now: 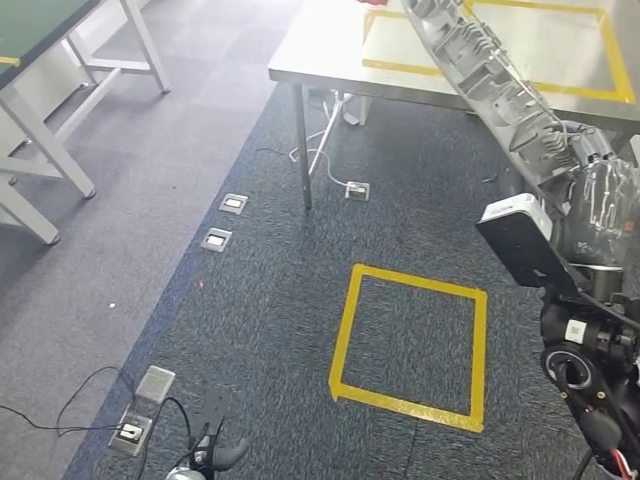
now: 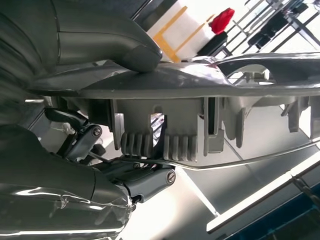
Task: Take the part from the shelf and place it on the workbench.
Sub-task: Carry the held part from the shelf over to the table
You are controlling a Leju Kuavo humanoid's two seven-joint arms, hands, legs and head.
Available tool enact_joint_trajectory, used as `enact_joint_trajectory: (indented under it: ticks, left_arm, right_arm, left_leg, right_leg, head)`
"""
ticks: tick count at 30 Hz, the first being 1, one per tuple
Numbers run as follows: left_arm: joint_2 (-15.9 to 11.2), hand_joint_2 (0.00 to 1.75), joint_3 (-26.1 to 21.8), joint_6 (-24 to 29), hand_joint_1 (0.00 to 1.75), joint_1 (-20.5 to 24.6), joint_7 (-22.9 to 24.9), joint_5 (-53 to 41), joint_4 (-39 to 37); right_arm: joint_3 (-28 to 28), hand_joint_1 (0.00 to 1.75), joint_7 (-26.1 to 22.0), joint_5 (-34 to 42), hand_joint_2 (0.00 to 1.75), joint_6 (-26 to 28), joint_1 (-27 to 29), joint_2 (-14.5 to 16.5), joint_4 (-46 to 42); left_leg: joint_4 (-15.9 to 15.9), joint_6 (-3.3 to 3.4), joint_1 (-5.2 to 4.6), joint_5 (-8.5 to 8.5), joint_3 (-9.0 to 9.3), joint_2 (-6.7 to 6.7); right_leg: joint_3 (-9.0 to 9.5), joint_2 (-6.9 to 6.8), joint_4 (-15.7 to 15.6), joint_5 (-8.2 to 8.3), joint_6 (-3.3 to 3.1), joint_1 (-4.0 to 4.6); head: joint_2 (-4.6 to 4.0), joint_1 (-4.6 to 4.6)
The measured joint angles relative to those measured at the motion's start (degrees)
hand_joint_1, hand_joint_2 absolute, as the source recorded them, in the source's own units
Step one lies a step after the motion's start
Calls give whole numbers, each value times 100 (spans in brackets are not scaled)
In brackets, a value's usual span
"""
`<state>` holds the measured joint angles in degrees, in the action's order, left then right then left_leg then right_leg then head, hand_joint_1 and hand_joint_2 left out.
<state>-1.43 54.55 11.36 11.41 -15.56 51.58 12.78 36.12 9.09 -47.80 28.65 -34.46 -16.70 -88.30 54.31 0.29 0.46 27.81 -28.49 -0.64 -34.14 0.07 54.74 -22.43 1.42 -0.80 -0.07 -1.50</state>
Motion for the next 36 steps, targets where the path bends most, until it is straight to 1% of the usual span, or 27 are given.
enact_joint_trajectory:
  ticks: [1, 2, 3, 5, 6, 7, 8, 9, 10, 11, 12, 13, 16, 18, 21, 22, 23, 24, 25, 26, 28, 29, 30, 33, 34, 35, 36]
  left_arm:
    - [1, 175, 0, 1, 0, 3, -1, 0, 1]
    - [2, 175, 0, 1, 0, 5, -1, 0, 1]
    - [3, 175, 0, 1, 0, 5, -1, 0, 1]
    - [5, 175, 0, 1, 0, -11, -1, 0, -1]
    - [5, 175, 0, 1, 0, -23, -1, 0, -1]
    - [5, 175, 0, 1, 0, -34, -1, 0, -1]
    - [4, 175, 0, 1, 0, -39, -1, 0, -1]
    - [2, 175, 0, 1, 0, -41, -1, 0, -1]
    - [-4, 175, 0, 1, 0, -45, -1, 0, -1]
    - [-10, 175, 0, 1, 0, -48, -1, 0, -2]
    - [-16, 175, 0, 1, 0, -51, -1, 1, -2]
    - [-20, 175, 0, 1, 0, -53, -1, 1, -2]
    - [-15, 175, 0, 1, 0, -46, -4, 2, -1]
    - [-17, 175, -1, 1, 0, -38, -8, 1, 1]
    - [-20, 175, -2, 3, 0, -36, -11, 0, 0]
    - [-18, 175, -2, 2, 0, -38, -10, 0, 0]
    - [-16, 175, -1, 2, 0, -41, -10, 0, 1]
    - [-13, 175, -1, 2, 0, -46, -9, 0, 1]
    - [-9, 175, 0, 1, 0, -50, -9, 0, 1]
    - [-4, 175, 0, 1, 0, -54, -9, 0, 1]
    - [3, 175, -1, 1, 0, -59, -9, 0, -1]
    - [4, 175, -1, 1, 0, -54, -8, -1, -1]
    - [5, 175, -1, 2, 0, -50, -7, -1, -2]
    - [3, 175, 0, 3, 0, -32, -3, -10, -1]
    - [4, 175, 0, 3, 0, -23, -3, -13, 0]
    - [5, 175, 0, 3, 0, -15, -4, -15, 0]
    - [7, 175, 0, 3, 0, -13, -4, -16, 1]
  right_arm:
    - [-7, 175, 3, 0, 175, 1, -1, 0, -3]
    - [-15, 175, 11, -1, 175, 2, 0, 0, -3]
    - [-21, 175, 20, -1, 175, 2, 7, 0, -3]
    - [-24, 175, 30, -2, 175, 2, 25, 1, -3]
    - [-23, 175, 31, -2, 175, 1, 38, 1, -3]
    - [-21, 175, 32, -2, 175, -1, 46, 2, -3]
    - [-21, 175, 37, -3, 175, -3, 53, 2, -3]
    - [-22, 175, 45, -5, 175, -4, 56, 2, -3]
    - [-25, 175, 53, -9, 175, -4, 57, 2, -3]
    - [-27, 175, 59, -12, 175, -5, 57, 3, -3]
    - [-27, 175, 60, -16, 175, -5, 53, 3, -4]
    - [-30, 175, 60, -17, 175, -6, 51, 4, -5]
    - [-39, 175, 62, -17, 175, -4, 46, 4, -19]
    - [-45, 175, 69, -16, 175, -4, 45, 4, -30]
    - [-45, 175, 68, -17, 175, -4, 53, 4, -34]
    - [-44, 175, 64, -17, 175, -4, 57, 4, -34]
    - [-43, 175, 63, -17, 175, -3, 64, 4, -35]
    - [-43, 175, 63, -17, 175, -3, 70, 4, -35]
    - [-44, 175, 64, -20, 175, -2, 76, 4, -35]
    - [-45, 175, 67, -26, 175, -2, 81, 4, -35]
    - [-48, 175, 66, -46, 175, -1, 92, 4, -34]
    - [-49, 175, 63, -59, 175, 2, 101, 4, -35]
    - [-53, 175, 57, -73, 175, 5, 112, 5, -43]
    - [-81, 175, 42, -100, 175, 13, 120, 5, -90]
    - [-94, 175, 44, -104, 175, 14, 117, 5, -100]
    - [-108, 175, 49, -107, 175, 14, 117, 5, -104]
    - [-119, 175, 52, -109, 175, 14, 118, 6, -105]
  left_leg:
    - [143, -25, 4, 10, -57, 7]
    - [408, -51, 12, 46, -202, 13]
    - [782, -73, 18, 119, -433, 20]
    - [1536, -107, 21, 378, -985, 25]
    - [1723, -107, 22, 469, -1185, 25]
    - [1720, -94, 20, 460, -1291, 25]
    - [1502, -63, 14, 308, -1293, 25]
    - [1126, -19, 2, 29, -1215, 25]
    - [690, 30, -18, -319, -1115, 25]
    - [333, 66, -41, -569, -1022, 26]
    - [108, 93, -64, -733, -958, 23]
    - [0, 111, -77, -788, -924, 20]
    - [-58, 158, -66, -733, -812, 17]
    - [-86, 202, -46, -685, -689, 10]
    - [-98, 243, -38, -559, -522, 4]
    - [-97, 244, -38, -520, -481, 4]
    - [-97, 243, -37, -478, -431, 0]
    - [-96, 242, -35, -437, -375, -6]
    - [-96, 236, -34, -383, -297, -16]
    - [-95, 225, -32, -315, -199, -27]
    - [-77, 186, -40, -176, -40, -44]
    - [-73, 160, -49, -120, -8, -49]
    - [-60, 132, -58, -81, 10, -53]
    - [39, 51, -66, -22, 29, -49]
    - [223, 21, -61, 4, -56, -35]
    - [520, -13, -51, 64, -224, -18]
    - [915, -45, -37, 172, -469, 1]
  right_leg:
    - [46, 0, -17, -23, -32, -7]
    - [98, 4, -33, -41, -57, -16]
    - [139, 4, -47, -71, -79, -18]
    - [206, 17, -52, -145, -108, -9]
    - [253, 29, -53, -191, -114, -3]
    - [315, 41, -53, -242, -115, 4]
    - [391, 49, -54, -299, -113, 11]
    - [473, 53, -56, -359, -107, 18]
    - [544, 54, -58, -418, -99, 26]
    - [597, 62, -62, -473, -81, 34]
    - [631, 71, -73, -521, -56, 39]
    - [661, 80, -71, -548, -23, 42]
    - [730, 84, -46, -573, 63, 47]
    - [598, 62, 249, -646, 92, 40]
    - [-44, 45, 1358, -1009, 141, 26]
    - [-234, 44, 1632, -1142, 159, 24]
    - [-365, 42, 1772, -1235, 171, 22]
    - [-428, 40, 1776, -1258, 178, 21]
    - [-430, 38, 1615, -1168, 179, 21]
    - [-387, 34, 1305, -949, 174, 20]
    - [-258, 25, 464, -242, 139, 32]
    - [-193, 23, 162, 16, 105, 42]
    - [-166, 23, -7, 163, 65, 51]
    - [-54, 26, -83, 150, -40, 46]
    - [-1, 22, -89, 121, -68, 37]
    - [53, 20, -95, 90, -90, 27]
    - [95, 19, -99, 50, -108, 25]
  head:
    - [0, -8]
    - [0, -19]
    - [0, -30]
    - [1, -54]
    - [0, -66]
    - [0, -80]
    - [0, -96]
    - [0, -109]
    - [0, -116]
    - [0, -117]
    - [1, -114]
    - [1, -112]
    - [1, -116]
    - [0, -96]
    - [0, -62]
    - [0, -58]
    - [1, -52]
    - [1, -43]
    - [1, -30]
    - [0, -17]
    - [0, 5]
    - [-1, 11]
    - [0, 11]
    - [1, -2]
    - [1, -10]
    - [1, -17]
    - [1, -25]
